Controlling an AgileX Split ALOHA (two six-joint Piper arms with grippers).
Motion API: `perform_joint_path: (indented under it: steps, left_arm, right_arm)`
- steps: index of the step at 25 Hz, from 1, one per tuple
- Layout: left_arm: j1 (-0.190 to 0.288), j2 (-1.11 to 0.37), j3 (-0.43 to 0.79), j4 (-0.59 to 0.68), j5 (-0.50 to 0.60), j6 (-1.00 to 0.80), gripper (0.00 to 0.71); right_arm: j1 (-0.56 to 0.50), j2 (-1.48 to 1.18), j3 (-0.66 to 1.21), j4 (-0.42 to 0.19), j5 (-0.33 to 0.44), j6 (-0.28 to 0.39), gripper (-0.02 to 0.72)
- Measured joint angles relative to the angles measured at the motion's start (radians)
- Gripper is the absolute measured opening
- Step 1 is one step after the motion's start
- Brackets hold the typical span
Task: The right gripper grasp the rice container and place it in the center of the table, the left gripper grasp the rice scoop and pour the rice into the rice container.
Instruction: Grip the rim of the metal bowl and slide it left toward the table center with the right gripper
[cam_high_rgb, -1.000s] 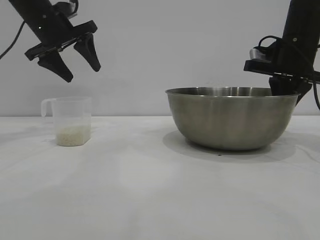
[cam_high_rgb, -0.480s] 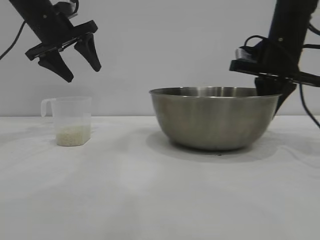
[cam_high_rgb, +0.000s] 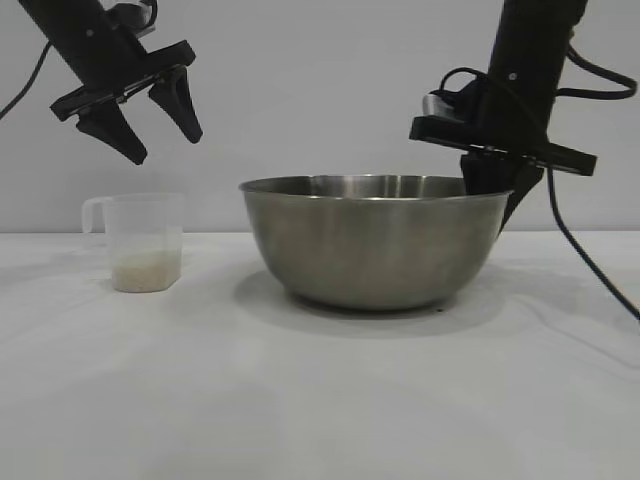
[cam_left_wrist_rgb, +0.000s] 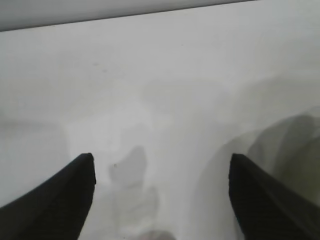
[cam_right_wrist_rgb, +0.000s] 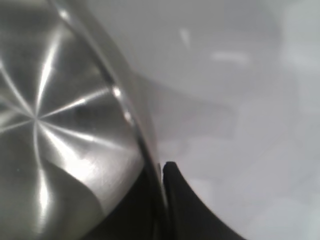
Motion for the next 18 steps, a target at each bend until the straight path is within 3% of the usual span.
perform_joint_path:
  steps: [7, 8, 9, 14, 18]
  left_arm:
    - [0.000, 0.000, 0.000, 0.000, 0.000, 0.000, 0.550]
    - [0.000, 0.000, 0.000, 0.000, 0.000, 0.000, 0.550]
    - [0.000, 0.000, 0.000, 0.000, 0.000, 0.000, 0.550]
    - [0.000, 0.000, 0.000, 0.000, 0.000, 0.000, 0.550]
    - [0.000, 0.000, 0.000, 0.000, 0.000, 0.000, 0.550]
  right_arm:
    - [0.004, 0.000, 0.000, 0.000, 0.000, 0.015, 0.000]
    - [0.004, 0.000, 0.000, 0.000, 0.000, 0.017, 0.049]
    - [0.004, 0.000, 0.000, 0.000, 0.000, 0.017, 0.049]
    - [0.004, 0.000, 0.000, 0.000, 0.000, 0.025, 0.309]
    - [0.004, 0.000, 0.000, 0.000, 0.000, 0.027, 0.444]
